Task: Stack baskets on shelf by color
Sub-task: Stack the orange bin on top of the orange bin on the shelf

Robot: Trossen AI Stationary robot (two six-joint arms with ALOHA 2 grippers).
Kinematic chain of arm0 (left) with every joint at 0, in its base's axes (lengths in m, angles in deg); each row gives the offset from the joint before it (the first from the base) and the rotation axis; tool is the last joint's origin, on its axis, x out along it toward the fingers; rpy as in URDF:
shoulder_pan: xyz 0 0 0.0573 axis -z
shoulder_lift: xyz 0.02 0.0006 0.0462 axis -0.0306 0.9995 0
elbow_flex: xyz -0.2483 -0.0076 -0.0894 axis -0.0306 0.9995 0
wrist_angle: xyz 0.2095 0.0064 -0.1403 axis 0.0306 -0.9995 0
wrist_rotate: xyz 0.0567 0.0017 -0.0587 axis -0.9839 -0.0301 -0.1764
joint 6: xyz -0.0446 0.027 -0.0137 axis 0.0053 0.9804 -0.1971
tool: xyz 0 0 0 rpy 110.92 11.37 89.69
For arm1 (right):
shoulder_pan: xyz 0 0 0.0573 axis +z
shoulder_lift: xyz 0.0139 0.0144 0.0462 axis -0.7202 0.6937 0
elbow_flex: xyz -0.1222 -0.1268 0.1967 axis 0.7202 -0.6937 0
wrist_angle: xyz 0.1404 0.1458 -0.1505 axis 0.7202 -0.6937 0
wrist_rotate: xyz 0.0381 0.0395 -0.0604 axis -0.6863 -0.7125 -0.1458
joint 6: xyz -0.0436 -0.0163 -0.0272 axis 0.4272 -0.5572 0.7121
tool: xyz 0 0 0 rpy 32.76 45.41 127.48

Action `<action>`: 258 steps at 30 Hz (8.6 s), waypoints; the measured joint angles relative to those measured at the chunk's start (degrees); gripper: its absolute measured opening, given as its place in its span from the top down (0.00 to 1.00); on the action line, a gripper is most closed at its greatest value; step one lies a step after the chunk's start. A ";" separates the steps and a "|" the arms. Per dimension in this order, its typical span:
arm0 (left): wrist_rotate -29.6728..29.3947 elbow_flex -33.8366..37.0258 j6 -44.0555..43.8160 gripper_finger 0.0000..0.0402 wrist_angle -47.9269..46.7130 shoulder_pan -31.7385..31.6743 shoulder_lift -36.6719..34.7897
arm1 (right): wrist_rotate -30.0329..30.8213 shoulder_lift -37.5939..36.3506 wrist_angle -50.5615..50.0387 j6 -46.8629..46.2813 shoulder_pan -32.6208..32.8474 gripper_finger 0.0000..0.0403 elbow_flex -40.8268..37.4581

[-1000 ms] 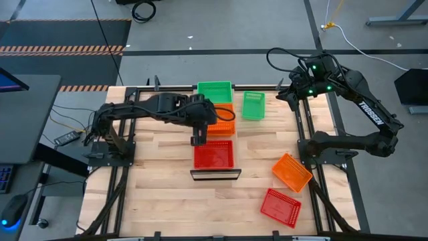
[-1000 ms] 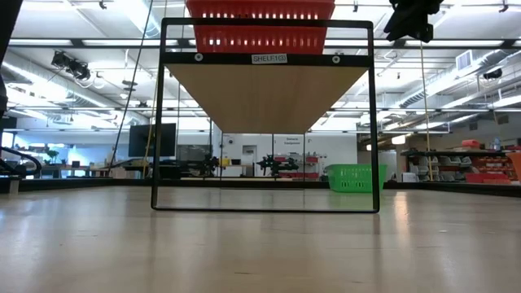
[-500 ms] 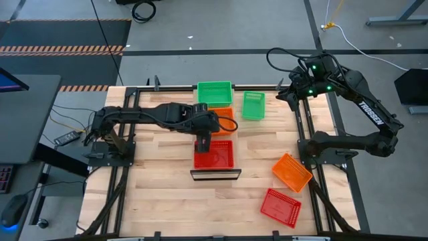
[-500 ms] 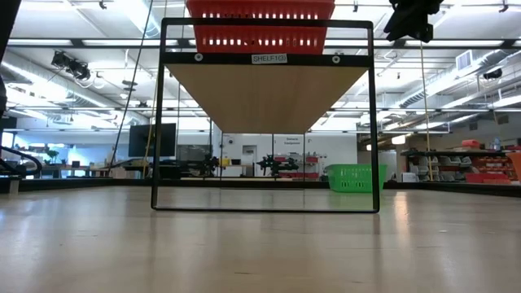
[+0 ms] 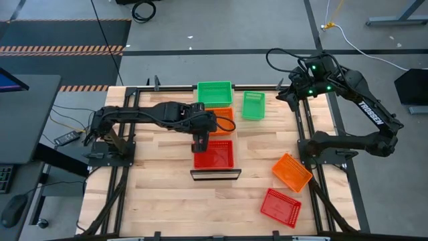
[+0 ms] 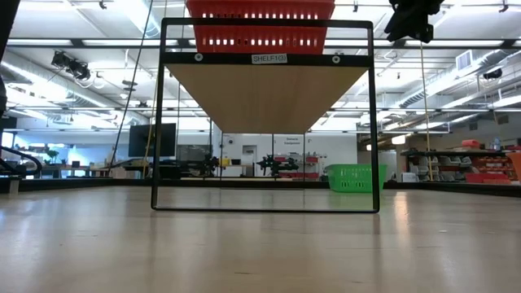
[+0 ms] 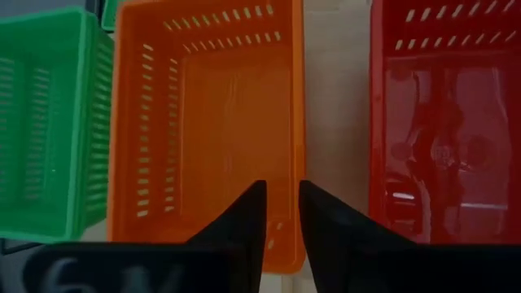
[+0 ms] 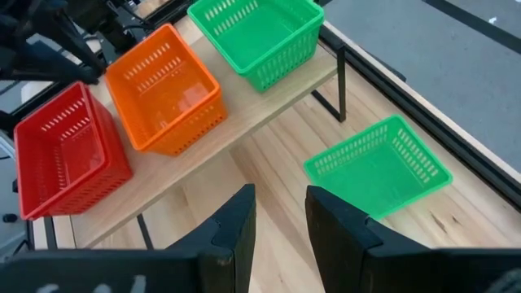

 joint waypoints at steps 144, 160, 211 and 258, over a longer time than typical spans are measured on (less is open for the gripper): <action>33.28 -13.33 5.39 0.98 0.52 -38.50 -7.90 | 28.34 43.75 -8.06 4.08 39.65 1.00 41.37; 33.14 -13.33 4.02 0.95 0.51 -40.81 -7.90 | 23.61 53.72 -13.88 4.50 40.51 1.00 49.33; 33.21 -13.33 4.43 0.96 -0.82 -40.79 -7.90 | 21.97 53.77 -9.14 -0.56 40.62 0.81 46.71; 33.23 -13.33 5.99 0.97 -6.18 -39.80 -7.90 | 29.66 47.15 -12.29 -4.22 34.43 0.59 26.25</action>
